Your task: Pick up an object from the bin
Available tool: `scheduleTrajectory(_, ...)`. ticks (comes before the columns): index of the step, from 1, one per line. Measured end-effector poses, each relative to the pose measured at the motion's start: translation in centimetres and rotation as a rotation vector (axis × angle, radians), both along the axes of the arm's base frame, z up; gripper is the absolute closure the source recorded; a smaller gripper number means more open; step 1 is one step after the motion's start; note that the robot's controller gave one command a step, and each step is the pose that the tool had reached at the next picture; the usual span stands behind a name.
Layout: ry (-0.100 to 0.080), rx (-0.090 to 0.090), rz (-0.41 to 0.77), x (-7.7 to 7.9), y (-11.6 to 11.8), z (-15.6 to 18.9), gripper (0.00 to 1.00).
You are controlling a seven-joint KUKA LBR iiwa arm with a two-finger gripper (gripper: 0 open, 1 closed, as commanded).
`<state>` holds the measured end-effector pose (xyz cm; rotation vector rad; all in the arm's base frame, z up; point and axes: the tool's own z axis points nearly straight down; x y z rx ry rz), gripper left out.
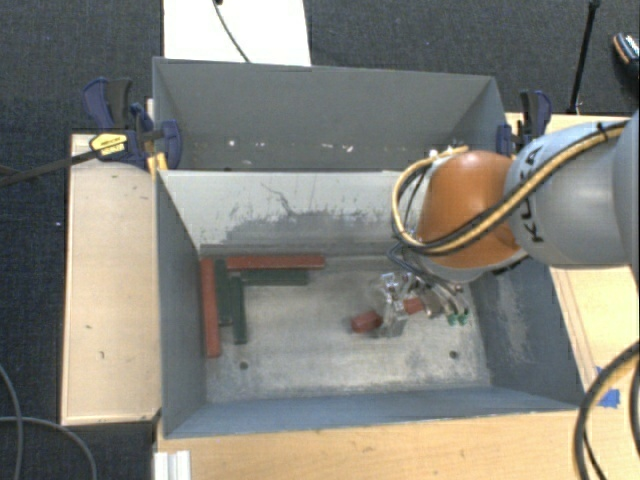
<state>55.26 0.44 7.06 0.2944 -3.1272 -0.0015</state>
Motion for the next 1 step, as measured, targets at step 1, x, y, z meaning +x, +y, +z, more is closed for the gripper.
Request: scheduleTrajectory(1,-0.011,0.001,0.120,-1.18,4.98,14.40,1.00)
